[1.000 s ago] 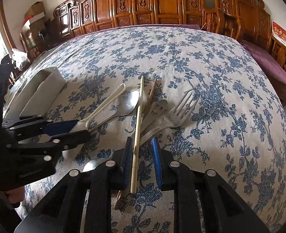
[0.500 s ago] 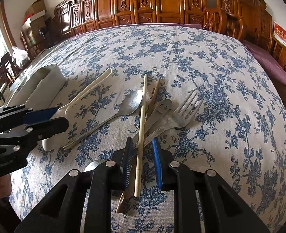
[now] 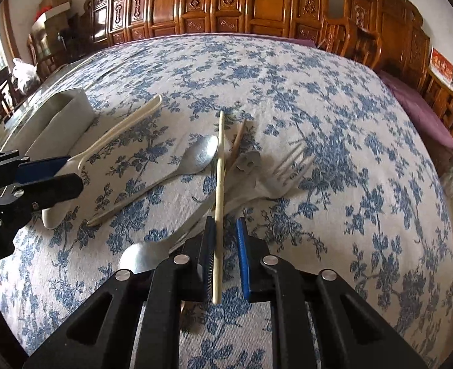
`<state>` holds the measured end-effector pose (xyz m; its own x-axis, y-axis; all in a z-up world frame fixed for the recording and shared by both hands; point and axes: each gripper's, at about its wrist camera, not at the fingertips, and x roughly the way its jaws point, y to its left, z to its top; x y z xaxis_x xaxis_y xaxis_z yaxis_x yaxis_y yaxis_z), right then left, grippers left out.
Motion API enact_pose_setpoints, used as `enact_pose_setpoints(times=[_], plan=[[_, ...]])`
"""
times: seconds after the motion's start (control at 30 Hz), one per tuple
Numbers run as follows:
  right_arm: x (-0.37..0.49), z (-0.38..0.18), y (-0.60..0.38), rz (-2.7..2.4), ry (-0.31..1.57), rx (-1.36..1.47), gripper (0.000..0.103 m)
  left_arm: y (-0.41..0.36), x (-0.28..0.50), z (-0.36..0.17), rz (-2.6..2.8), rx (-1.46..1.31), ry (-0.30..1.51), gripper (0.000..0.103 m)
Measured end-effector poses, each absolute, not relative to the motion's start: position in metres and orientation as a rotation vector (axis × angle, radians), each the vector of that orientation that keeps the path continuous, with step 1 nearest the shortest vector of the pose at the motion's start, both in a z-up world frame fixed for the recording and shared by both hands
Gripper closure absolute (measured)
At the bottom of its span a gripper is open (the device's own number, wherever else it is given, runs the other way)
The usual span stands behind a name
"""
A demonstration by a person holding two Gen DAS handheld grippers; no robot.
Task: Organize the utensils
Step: 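Grasp a long white plastic spoon with the left gripper while the right gripper grasps a chopstick, then place the white spoon in the tray with the left gripper while the right gripper drops the chopstick in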
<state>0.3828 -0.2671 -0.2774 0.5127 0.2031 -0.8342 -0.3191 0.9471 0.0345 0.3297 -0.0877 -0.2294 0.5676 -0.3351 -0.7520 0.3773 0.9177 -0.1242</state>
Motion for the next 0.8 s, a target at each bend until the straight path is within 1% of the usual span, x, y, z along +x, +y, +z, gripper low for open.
enact_pose_setpoints(times=[0.07, 0.1, 0.13, 0.17, 0.27, 0.53, 0.8], plan=[[0.382, -0.279, -0.267, 0.309, 0.996, -0.132, 0.087, -0.088, 0.329, -0.227, -0.421, 0.051, 0.867, 0.078], [0.383, -0.28, -0.267, 0.308, 1.002, -0.134, 0.089, -0.087, 0.328, -0.226, -0.422, 0.052, 0.863, 0.078], [0.382, -0.281, -0.267, 0.308, 1.004, -0.134, 0.096, -0.087, 0.327, -0.225, -0.422, 0.052, 0.861, 0.078], [0.381, -0.281, -0.267, 0.31, 1.007, -0.132, 0.097, -0.087, 0.326, -0.224, -0.422, 0.051, 0.858, 0.078], [0.379, -0.278, -0.267, 0.318, 0.997, -0.124, 0.097, -0.084, 0.324, -0.219, -0.42, 0.046, 0.847, 0.078], [0.367, -0.255, -0.274, 0.276, 0.897, -0.096, 0.097, -0.07, 0.313, -0.201, -0.404, 0.044, 0.813, 0.078], [0.351, -0.244, -0.252, 0.322, 0.857, -0.115, 0.097, -0.043, 0.301, -0.185, -0.357, 0.027, 0.783, 0.078]])
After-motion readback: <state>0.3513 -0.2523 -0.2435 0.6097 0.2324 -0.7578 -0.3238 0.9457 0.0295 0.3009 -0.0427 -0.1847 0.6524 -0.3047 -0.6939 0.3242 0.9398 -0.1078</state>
